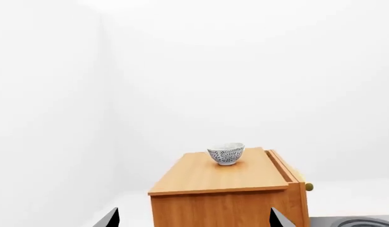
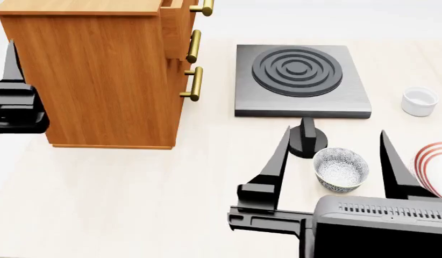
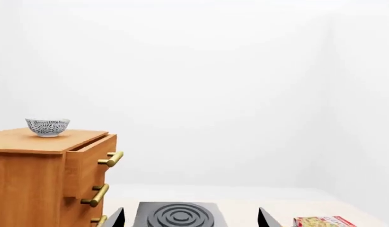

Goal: Pick the akita bowl on the wooden cabinet and place it on the plate.

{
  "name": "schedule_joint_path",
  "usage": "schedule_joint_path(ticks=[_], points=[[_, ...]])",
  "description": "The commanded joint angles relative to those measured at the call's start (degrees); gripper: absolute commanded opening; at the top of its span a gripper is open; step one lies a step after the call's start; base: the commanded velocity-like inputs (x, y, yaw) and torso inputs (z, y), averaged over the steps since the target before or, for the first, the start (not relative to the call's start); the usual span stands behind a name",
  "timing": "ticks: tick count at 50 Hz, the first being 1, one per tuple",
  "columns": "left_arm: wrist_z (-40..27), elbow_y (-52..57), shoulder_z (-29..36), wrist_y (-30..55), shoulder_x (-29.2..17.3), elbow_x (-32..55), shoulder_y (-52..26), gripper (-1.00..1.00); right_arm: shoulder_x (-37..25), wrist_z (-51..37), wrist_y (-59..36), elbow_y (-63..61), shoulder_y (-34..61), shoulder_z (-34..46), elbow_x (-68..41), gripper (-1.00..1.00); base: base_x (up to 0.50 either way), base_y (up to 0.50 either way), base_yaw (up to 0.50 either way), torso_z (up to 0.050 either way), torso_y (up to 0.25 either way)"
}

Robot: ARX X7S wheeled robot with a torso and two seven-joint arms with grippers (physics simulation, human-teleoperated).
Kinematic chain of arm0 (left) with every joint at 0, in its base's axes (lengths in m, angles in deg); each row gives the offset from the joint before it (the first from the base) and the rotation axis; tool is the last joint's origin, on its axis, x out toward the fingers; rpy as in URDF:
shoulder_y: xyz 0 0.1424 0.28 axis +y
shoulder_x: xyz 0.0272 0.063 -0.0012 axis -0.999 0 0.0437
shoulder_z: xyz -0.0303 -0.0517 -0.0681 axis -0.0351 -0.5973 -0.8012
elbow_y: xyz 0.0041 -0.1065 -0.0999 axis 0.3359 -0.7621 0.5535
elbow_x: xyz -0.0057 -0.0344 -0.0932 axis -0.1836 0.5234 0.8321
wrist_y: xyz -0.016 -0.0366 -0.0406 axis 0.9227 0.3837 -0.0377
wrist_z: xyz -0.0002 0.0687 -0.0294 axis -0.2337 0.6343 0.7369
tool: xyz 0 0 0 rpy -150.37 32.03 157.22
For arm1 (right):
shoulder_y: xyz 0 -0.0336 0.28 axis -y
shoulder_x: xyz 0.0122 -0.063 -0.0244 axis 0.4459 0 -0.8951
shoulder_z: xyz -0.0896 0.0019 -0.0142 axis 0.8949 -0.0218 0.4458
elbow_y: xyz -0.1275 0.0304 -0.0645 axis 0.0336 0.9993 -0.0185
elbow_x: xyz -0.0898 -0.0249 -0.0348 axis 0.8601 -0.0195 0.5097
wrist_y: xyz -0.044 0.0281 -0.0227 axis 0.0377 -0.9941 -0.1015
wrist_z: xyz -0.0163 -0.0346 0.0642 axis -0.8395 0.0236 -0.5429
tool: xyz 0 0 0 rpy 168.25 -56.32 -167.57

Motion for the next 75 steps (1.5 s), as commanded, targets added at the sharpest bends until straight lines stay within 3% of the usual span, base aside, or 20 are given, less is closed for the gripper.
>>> schedule_joint_path(ticks=[1,17,24,35,41,47,56,75], points=[[0.42,-1.19,1.73,11.12,-0.73,1.37,-14.93,1.00,0.21,2.04,3.32,1.00,-0.67,-1.06,-2.04,1.00,0.00,0.00,0.00,0.000,0.000],[0.81,-1.99,0.60,19.67,0.57,3.00,-28.67,1.00,-4.45,2.41,10.49,-0.92,-3.31,4.44,1.83,1.00,0.02,0.00,0.00,0.000,0.000],[-1.28,-0.20,0.61,21.22,0.78,4.93,-29.87,1.00,-5.18,2.85,12.58,-1.95,-4.11,4.69,1.48,1.00,0.45,0.00,0.00,0.000,0.000],[-20.80,-3.45,-3.02,21.24,-4.44,32.19,-36.06,1.00,-5.52,2.41,12.31,-1.73,-3.97,5.27,1.67,1.00,0.50,0.00,0.00,0.000,0.000],[-27.56,-4.64,-3.48,20.85,-6.24,40.82,-38.04,1.00,-5.46,2.34,11.91,-1.69,-3.87,5.06,1.12,1.00,0.50,0.00,0.00,0.000,0.000],[-27.94,-5.22,-2.10,17.75,-7.49,40.64,-36.72,1.00,-5.22,2.32,10.17,-1.52,-3.26,5.02,0.39,1.00,0.15,0.00,0.00,0.000,0.000],[-29.96,-6.94,-8.89,17.53,-5.25,44.02,-33.13,1.00,-5.49,1.95,9.96,-1.73,-3.17,5.01,0.33,1.00,0.00,0.00,0.00,0.000,0.000],[-31.74,-4.40,-6.91,16.88,-7.26,46.12,-33.30,1.00,-5.83,1.44,10.11,-1.93,-3.16,5.14,-0.12,1.00,0.00,0.00,0.00,0.015,-0.203]])
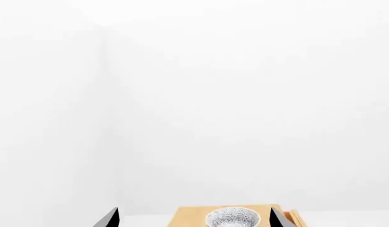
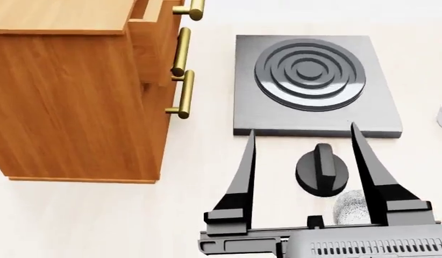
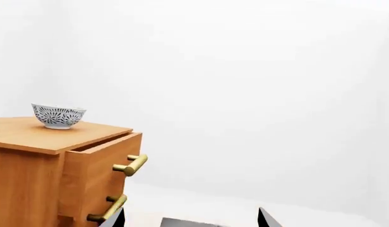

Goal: Pick the akita bowl on the wooden cabinet and place it on the plate.

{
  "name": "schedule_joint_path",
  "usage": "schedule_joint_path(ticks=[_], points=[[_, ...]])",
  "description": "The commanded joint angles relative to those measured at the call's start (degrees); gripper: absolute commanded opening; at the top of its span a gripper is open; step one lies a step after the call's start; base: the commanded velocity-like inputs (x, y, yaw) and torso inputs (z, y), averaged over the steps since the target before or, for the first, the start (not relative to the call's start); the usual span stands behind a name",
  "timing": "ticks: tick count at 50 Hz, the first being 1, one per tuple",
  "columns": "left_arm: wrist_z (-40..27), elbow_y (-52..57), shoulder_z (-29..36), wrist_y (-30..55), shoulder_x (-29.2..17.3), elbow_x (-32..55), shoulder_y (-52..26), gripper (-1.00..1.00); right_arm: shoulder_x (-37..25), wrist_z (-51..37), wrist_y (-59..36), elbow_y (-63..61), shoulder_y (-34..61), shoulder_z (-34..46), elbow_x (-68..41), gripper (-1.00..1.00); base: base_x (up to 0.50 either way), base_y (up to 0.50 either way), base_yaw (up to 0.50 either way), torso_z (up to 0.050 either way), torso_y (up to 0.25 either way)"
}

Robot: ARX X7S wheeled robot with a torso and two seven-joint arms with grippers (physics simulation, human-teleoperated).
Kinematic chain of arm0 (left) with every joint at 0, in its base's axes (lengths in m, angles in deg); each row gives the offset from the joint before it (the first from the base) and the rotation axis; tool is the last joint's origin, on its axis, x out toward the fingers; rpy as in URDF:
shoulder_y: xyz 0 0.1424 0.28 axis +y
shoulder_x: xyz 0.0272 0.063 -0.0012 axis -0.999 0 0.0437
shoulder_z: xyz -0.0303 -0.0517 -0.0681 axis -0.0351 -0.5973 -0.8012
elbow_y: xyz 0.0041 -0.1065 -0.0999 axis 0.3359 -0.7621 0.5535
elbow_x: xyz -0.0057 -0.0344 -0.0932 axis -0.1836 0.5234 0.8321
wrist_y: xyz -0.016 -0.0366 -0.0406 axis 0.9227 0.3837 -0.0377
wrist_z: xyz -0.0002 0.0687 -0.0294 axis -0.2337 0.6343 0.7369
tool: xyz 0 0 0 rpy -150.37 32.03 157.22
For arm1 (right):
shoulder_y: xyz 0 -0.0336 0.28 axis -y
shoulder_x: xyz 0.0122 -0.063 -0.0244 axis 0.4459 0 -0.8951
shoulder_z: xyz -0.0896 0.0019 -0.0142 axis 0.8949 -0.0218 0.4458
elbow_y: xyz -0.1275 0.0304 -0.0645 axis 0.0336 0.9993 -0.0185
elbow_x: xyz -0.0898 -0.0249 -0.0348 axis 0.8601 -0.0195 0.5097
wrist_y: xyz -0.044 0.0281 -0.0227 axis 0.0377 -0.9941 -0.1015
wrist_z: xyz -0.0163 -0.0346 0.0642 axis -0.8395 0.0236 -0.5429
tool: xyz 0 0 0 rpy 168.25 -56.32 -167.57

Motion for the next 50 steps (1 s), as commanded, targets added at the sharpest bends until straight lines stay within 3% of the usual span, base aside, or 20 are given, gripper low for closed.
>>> schedule_joint_path(ticks=[1,8,17,19,25,41,50], points=[[-1.30,0.49,-0.28,-0.69,-0.60,2.26,0.15,1.00,-0.16,-0.29,0.21,-0.02,-0.09,0.14,-0.27,1.00,0.00,0.00,0.00,0.021,-0.250],[-4.46,-2.10,-1.85,1.34,0.59,3.39,-3.11,1.00,-0.22,-0.44,0.63,0.40,-0.16,0.22,-0.46,1.00,0.00,0.00,0.00,0.006,-0.065],[-15.02,-7.89,3.21,3.30,-0.80,8.27,-8.45,1.00,-0.39,-0.57,0.65,0.71,-0.02,0.14,-0.82,1.00,0.00,0.00,0.00,0.000,0.000],[-12.99,-8.17,3.69,2.21,-1.12,9.83,-9.16,1.00,-0.94,-0.90,0.86,0.29,0.02,1.01,0.23,1.00,0.00,0.00,0.00,0.000,0.000],[-17.66,-11.39,0.99,2.51,-0.86,16.50,-10.10,1.00,-1.51,-0.98,2.09,-0.10,-0.25,1.40,0.61,1.00,0.17,0.00,0.00,0.000,0.000],[-20.64,-10.20,2.74,0.27,-2.93,19.79,-10.35,1.00,-1.62,-1.39,1.39,-0.13,0.15,1.64,0.18,1.00,0.37,0.00,0.00,0.000,0.000],[-21.44,-10.45,3.33,-0.75,-3.65,21.07,-10.59,1.00,-1.75,-1.83,0.99,-0.01,0.31,1.95,0.25,1.00,0.04,0.00,0.00,0.000,0.000]])
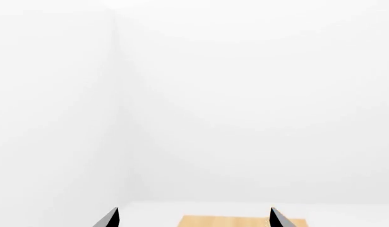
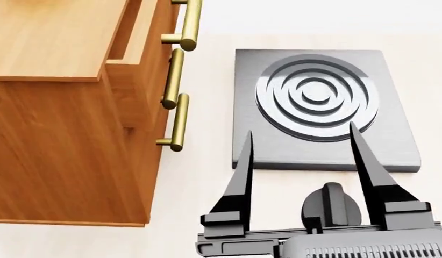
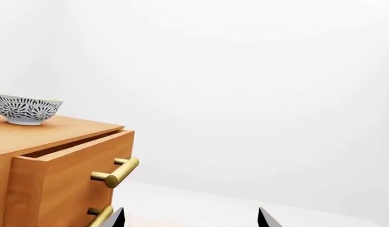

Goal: Pick the akita bowl on the wooden cabinet and place it on the plate.

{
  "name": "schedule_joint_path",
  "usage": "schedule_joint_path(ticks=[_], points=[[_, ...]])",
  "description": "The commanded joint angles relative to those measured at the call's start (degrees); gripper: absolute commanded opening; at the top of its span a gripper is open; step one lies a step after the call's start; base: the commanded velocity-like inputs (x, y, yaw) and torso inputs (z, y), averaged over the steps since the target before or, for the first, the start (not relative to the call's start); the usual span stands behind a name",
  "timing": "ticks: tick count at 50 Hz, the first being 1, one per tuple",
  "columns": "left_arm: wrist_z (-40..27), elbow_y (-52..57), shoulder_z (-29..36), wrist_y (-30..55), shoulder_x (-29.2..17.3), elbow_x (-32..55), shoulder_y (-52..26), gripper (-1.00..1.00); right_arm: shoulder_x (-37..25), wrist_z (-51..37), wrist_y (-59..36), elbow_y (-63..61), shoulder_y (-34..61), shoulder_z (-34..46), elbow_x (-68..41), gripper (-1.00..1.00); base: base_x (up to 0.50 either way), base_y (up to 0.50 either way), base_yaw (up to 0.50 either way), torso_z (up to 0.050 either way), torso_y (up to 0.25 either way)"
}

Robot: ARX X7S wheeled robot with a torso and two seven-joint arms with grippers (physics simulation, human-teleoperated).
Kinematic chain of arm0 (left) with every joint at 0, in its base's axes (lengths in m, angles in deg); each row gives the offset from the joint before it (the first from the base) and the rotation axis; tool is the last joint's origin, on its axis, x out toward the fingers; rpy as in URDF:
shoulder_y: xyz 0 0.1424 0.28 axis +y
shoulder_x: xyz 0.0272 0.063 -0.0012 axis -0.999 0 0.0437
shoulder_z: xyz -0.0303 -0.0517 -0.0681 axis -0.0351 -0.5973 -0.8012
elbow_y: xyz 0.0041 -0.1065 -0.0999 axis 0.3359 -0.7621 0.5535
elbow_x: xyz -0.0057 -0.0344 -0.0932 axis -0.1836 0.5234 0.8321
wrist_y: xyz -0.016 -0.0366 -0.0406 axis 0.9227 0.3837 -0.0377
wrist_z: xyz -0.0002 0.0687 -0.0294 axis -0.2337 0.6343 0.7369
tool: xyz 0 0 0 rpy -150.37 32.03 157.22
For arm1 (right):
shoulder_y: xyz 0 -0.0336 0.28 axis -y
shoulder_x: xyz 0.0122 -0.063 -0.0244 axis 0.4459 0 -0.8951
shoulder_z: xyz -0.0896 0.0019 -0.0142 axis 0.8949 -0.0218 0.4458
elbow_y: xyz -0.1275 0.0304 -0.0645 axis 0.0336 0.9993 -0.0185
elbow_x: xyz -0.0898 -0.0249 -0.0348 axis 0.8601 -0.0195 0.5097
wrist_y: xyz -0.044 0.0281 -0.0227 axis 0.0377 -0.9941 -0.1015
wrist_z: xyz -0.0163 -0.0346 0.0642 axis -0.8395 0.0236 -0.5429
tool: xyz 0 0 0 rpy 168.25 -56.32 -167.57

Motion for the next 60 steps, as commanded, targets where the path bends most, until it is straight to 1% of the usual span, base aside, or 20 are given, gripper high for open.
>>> schedule_joint_path(ticks=[1,9,18,20,25,47,54,58,60], points=[[-1.74,-0.39,0.70,-1.16,-0.89,2.41,-0.63,1.00,-0.38,-0.37,0.53,0.09,-0.07,0.54,0.23,1.00,0.01,0.00,0.00,0.000,0.000],[-1.35,-0.40,1.80,-2.43,-1.43,2.13,0.07,1.00,0.22,-0.56,-0.56,0.02,0.03,-0.79,-1.28,1.00,0.12,0.00,0.00,0.000,0.000],[-1.89,-0.59,1.99,-3.21,-1.96,2.99,0.35,1.00,-0.03,-0.89,-0.47,0.00,0.06,-0.66,-1.29,1.00,0.00,0.00,0.00,0.000,0.000],[-1.97,-0.59,2.20,-3.37,-1.99,3.06,0.35,1.00,-0.70,-0.71,1.21,-0.18,-0.24,0.15,-0.57,1.00,0.01,0.00,0.00,0.000,0.000],[-2.39,-0.37,2.34,-3.83,-2.32,3.63,0.82,1.00,-0.17,-1.03,-0.37,0.06,0.04,-0.89,-1.62,1.00,0.28,0.00,0.00,0.000,0.000],[-2.78,-1.36,4.04,-5.44,-3.44,4.55,0.11,1.00,-0.31,-1.70,-0.28,0.30,0.19,-0.52,-2.18,1.00,0.03,0.00,0.00,0.000,0.000],[-0.82,-4.31,5.88,-6.17,-3.03,3.03,-1.64,1.00,-0.31,-1.76,0.30,1.23,0.17,-0.53,-2.42,1.00,0.00,0.00,0.00,0.000,0.000],[3.93,-8.67,9.19,-7.71,-2.71,-1.26,-5.35,1.00,-0.32,-1.68,0.90,2.35,0.17,-0.93,-2.71,1.00,0.00,0.00,0.00,0.000,0.000],[4.76,-9.93,9.99,-8.02,-2.57,-2.20,-6.38,1.00,-0.34,-1.64,1.06,2.52,0.11,-1.12,-2.91,1.00,0.00,0.00,0.00,0.000,0.000]])
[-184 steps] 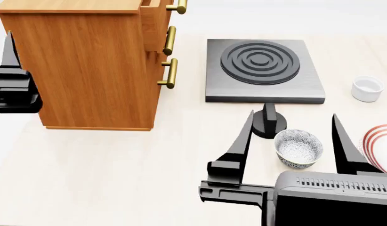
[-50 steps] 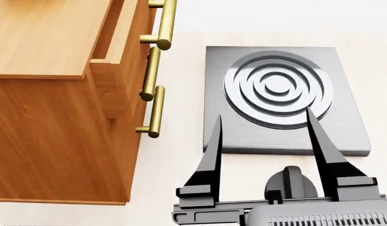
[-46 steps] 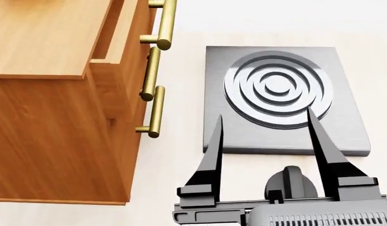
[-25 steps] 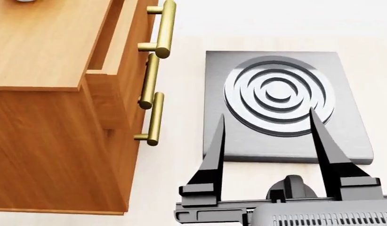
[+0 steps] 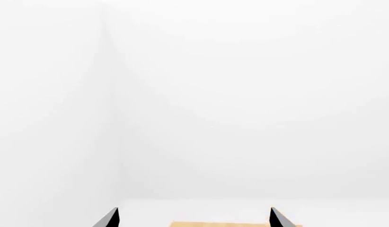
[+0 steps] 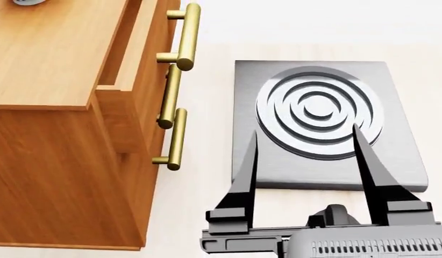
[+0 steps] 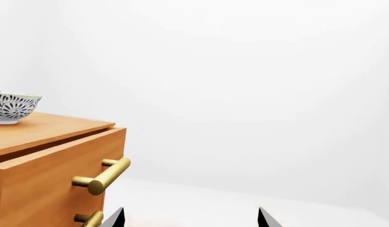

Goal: Pick the akita bowl on the wooden cabinet and place it on the plate.

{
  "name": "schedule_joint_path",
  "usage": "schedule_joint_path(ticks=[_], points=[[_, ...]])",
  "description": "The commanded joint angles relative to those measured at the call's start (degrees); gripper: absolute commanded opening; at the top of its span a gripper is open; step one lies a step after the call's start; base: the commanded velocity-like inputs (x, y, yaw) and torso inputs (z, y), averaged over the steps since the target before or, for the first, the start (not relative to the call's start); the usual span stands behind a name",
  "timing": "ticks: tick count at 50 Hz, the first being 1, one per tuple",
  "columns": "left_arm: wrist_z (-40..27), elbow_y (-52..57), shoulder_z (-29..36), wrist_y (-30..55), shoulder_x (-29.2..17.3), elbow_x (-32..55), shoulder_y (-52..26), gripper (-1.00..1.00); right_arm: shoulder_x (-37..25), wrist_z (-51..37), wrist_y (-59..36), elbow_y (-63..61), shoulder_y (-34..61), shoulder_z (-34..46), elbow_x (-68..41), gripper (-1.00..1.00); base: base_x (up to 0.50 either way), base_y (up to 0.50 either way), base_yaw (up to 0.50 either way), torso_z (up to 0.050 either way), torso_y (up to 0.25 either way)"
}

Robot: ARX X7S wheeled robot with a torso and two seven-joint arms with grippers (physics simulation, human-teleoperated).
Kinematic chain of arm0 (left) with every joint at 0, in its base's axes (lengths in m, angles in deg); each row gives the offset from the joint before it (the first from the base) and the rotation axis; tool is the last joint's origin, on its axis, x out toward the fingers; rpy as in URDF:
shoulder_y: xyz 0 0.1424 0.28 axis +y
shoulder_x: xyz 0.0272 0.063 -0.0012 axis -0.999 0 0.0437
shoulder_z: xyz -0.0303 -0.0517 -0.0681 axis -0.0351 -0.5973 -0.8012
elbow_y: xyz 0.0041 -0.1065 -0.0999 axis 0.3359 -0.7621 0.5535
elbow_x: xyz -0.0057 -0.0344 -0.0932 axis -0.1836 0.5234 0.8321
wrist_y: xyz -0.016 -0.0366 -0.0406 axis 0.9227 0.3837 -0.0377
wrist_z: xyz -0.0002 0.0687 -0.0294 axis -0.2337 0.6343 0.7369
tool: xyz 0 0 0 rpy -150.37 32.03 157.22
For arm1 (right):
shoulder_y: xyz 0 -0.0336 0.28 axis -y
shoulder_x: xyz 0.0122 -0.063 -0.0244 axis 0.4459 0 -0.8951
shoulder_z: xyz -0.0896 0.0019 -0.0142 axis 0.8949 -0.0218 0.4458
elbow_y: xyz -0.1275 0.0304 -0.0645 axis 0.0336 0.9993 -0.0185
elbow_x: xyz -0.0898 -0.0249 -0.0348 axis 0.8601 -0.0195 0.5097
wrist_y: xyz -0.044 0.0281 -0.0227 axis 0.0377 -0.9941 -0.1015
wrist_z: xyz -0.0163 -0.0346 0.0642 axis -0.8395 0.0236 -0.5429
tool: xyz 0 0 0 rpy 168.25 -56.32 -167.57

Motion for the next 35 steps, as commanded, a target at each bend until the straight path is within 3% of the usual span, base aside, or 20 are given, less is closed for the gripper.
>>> schedule_joint_path(ticks=[1,12,20,35], points=[[5.69,-6.67,4.49,-2.14,0.62,-4.79,-5.08,1.00,-0.05,-0.04,0.84,1.60,-0.08,-0.50,-0.63,1.00,0.00,0.00,0.00,0.000,0.000],[19.57,-19.06,13.02,-10.74,0.66,-16.41,-10.71,1.00,-0.28,-0.29,0.78,1.79,-0.15,-1.56,-1.35,1.00,0.00,0.00,0.00,0.000,0.000],[25.90,-27.61,18.60,-13.03,1.88,-21.63,-16.56,1.00,-0.41,-0.53,0.90,2.01,-0.15,-1.50,-1.41,1.00,0.00,0.00,0.00,0.000,0.000],[33.75,-47.43,18.21,-18.75,7.47,-23.44,-21.58,1.00,-0.60,-0.72,1.87,2.90,-0.29,-1.48,-1.65,1.00,0.00,0.00,0.00,0.000,0.000]])
